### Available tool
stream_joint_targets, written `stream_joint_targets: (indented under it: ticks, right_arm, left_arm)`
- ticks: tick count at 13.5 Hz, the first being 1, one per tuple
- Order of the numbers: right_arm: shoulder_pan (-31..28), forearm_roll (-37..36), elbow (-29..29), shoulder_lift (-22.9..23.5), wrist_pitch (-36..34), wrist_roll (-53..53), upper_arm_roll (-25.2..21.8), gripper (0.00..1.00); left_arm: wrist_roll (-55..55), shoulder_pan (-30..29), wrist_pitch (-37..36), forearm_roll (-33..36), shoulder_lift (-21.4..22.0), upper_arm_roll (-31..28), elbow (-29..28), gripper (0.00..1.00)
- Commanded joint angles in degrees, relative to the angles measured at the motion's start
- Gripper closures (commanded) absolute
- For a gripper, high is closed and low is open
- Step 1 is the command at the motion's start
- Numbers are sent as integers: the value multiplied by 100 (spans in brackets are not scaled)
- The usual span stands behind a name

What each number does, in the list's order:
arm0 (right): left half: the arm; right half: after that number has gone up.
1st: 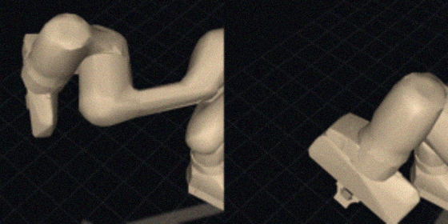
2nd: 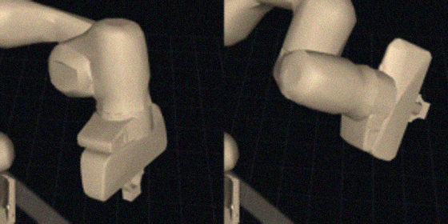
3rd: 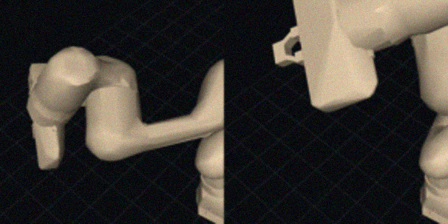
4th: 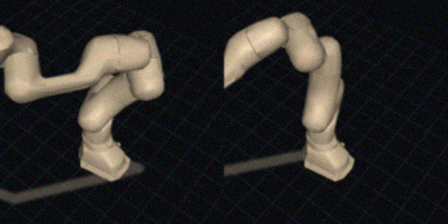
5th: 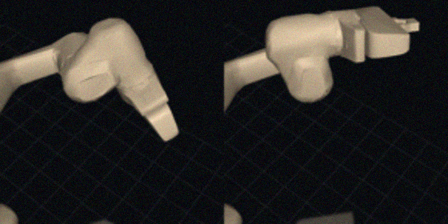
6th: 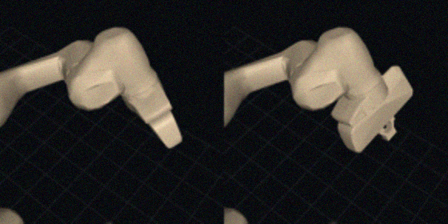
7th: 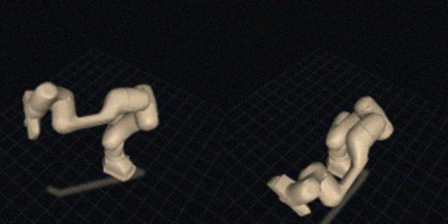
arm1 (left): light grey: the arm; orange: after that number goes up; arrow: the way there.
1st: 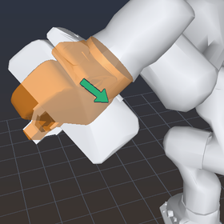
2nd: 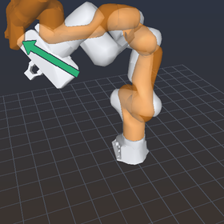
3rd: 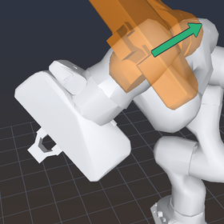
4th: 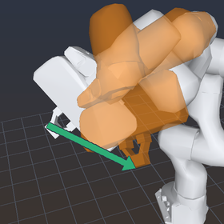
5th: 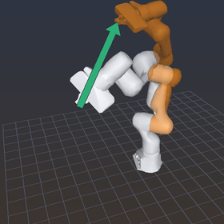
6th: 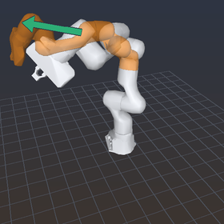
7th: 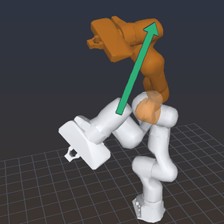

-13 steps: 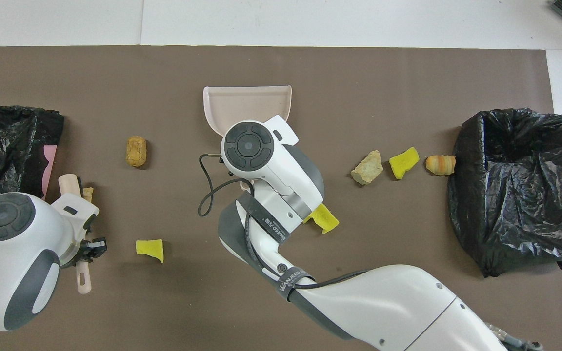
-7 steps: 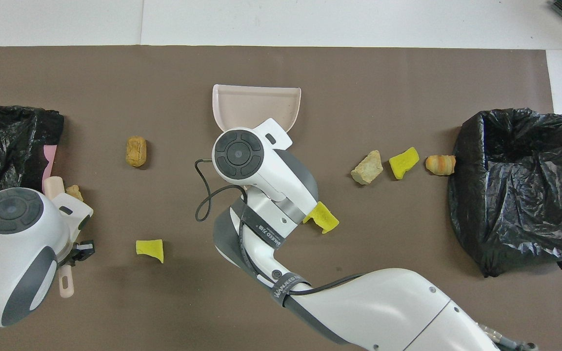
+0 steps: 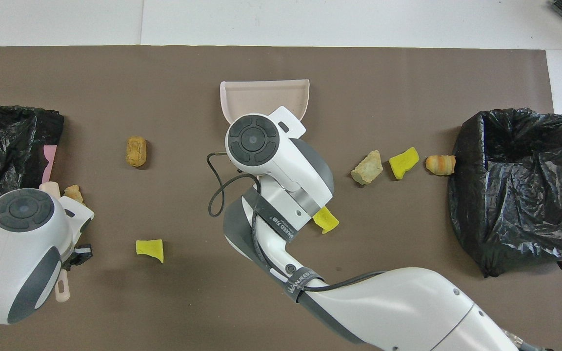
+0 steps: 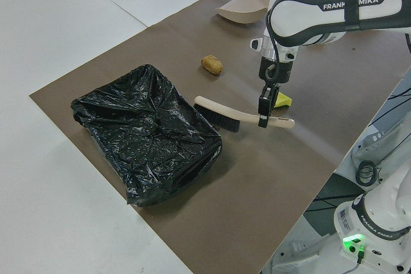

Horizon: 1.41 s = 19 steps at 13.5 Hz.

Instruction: Sweep and dump trash in bin

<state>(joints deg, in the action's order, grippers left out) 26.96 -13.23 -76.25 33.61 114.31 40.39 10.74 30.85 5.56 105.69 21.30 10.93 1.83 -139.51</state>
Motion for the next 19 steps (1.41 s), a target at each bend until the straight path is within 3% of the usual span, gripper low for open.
stream_joint_targets:
  ticks: [1, 5, 8, 13, 17, 19]
  right_arm:
    - [-286, 232, -196, -397, -251, -1002, 86, 100]
    - [-744, 742, -679, -890, -286, -3120, 86, 100]
    - [-893, 752, -707, -970, -716, -4422, 86, 100]
    - [-999, 822, -855, -1102, -1403, -6654, 77, 100]
    - [-1114, 787, -1514, -1443, -1254, -8895, 77, 100]
    - [-1061, 752, -2153, -1689, -537, -9608, 77, 100]
  left_arm:
    - [220, 155, 162, 138, -30, 37, -68, 100]
    - [141, 700, 934, -468, -188, 46, -42, 100]
    - [-148, 947, 1445, -723, -293, 63, -15, 100]
    - [-720, 1088, 1227, -943, -329, 177, 300, 100]
    - [-1484, 1027, 656, -1585, -338, 116, 933, 100]
    - [-1712, 861, 646, -1585, -399, 99, 1057, 100]
